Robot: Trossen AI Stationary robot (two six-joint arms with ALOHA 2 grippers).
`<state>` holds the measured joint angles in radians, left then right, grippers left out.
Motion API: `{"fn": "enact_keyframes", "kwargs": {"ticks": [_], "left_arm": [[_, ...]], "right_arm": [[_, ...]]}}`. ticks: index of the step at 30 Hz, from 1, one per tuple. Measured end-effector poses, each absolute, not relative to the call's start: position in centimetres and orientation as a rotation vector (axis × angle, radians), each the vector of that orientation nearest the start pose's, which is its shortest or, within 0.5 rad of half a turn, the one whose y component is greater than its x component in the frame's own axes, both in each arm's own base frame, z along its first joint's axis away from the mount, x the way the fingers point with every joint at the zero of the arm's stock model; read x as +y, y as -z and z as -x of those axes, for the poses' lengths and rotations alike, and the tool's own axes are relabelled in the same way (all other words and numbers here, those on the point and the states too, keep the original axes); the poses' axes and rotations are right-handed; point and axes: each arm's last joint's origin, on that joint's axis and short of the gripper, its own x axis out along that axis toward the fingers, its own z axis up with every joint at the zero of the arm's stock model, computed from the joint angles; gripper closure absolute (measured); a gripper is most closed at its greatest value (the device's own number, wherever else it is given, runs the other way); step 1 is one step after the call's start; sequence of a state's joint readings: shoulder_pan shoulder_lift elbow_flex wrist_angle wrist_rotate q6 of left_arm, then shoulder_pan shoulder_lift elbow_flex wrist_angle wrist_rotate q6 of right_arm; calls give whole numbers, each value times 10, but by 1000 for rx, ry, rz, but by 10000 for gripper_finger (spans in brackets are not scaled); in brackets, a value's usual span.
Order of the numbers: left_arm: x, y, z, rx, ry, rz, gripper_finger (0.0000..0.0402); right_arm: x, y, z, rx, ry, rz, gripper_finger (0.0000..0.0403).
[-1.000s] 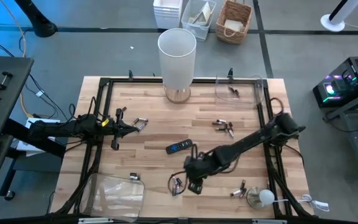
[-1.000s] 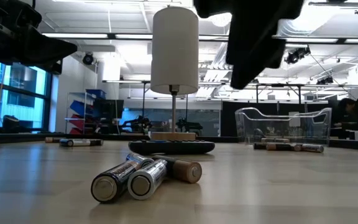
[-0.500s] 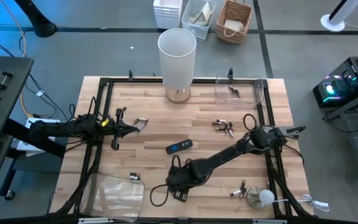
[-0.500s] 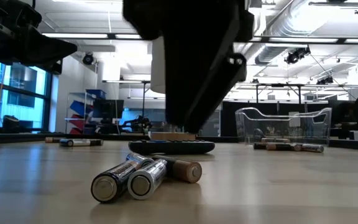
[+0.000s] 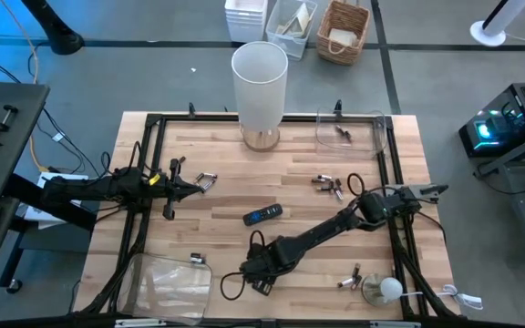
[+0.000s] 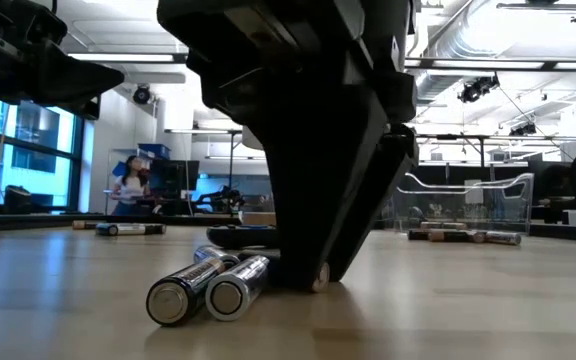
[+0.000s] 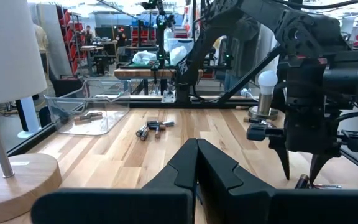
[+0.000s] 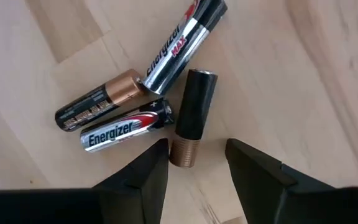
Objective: Sort batteries
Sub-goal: Put the black battery into the top transparent bin
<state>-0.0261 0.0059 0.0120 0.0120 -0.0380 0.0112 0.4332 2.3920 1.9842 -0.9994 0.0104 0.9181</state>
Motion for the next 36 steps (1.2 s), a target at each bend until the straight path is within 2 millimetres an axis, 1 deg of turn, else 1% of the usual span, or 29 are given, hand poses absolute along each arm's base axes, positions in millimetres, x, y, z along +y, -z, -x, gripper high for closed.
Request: {"fn": "enact_keyframes", "kwargs": {"ticks": [2, 3, 6, 7, 9, 11, 15, 17, 18, 22, 23, 25, 27, 30, 32, 34, 36], "left_arm": [[-1, -168, -97, -18, -12, -11, 401], [-1, -168, -97, -18, -12, -11, 401], [-1, -168, -97, -18, -12, -11, 401], [-1, -168, -97, -18, -12, -11, 401], [-1, -168, -97, -18, -12, -11, 401], [-1, -168, -97, -18, -12, -11, 401], [-1, -168, -97, -18, -13, -10, 401], [-1, -168, -97, -17, -12, -10, 401], [-1, -168, -97, -17, -12, -11, 401], [-1, -168, -97, -19, -13, -10, 401], [-1, -168, -97, -19, -13, -10, 401], [-1, -168, -97, -18, -12, -11, 401], [-1, -168, -97, -18, -13, -11, 401], [-1, -168, -97, -17, -13, -11, 401], [-1, -168, -97, -18, -12, -10, 401], [-1, -168, -97, -18, -13, -11, 401], [-1, -168, -97, -18, -13, -11, 401]], "right_arm": [[199, -145, -433, 1393, 325, -416, 266], [198, -145, -433, 1385, 328, -401, 285], [196, -145, -434, 1385, 320, -356, 365], [195, -148, -434, 1380, 306, -335, 372], [194, -152, -434, 1396, 279, -306, 372], [191, -168, -430, 1420, 250, -290, 372], [178, -215, -415, 1408, 261, -269, 372], [166, -234, -406, 1430, 314, -284, 372], [159, -242, -400, 1439, 367, -283, 372], [123, -283, -371, 1452, 608, -258, 372], [114, -291, -365, 1419, 634, -276, 372], [91, -300, -352, 1361, 683, -340, 372], [62, -305, -328, 1340, 797, -394, 372], [13, -312, -284, 1244, 996, -498, 372], [-19, -312, -257, 1131, 1113, -605, 372], [-47, -309, -234, 1000, 1208, -704, 372], [-72, -303, -214, 906, 1285, -764, 372]]}}
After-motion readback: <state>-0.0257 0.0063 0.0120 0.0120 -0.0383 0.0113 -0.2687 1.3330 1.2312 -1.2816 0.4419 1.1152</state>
